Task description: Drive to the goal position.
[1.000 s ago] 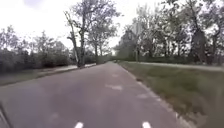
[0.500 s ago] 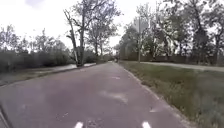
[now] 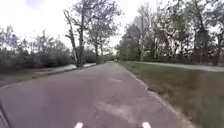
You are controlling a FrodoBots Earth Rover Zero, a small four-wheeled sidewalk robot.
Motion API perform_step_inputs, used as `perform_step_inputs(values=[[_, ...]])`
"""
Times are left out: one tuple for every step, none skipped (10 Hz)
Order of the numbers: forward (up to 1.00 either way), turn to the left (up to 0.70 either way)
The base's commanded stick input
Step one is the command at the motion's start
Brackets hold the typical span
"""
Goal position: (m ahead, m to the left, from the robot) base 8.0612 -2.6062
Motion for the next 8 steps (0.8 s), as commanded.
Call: perform_step_inputs(values=[[1.0,0.0],[1.0,0.0],[1.0,0.0],[1.0,0.0],[1.0,0.0],[1.0,0.0],[1.0,0.0],[1.0,0.0]])
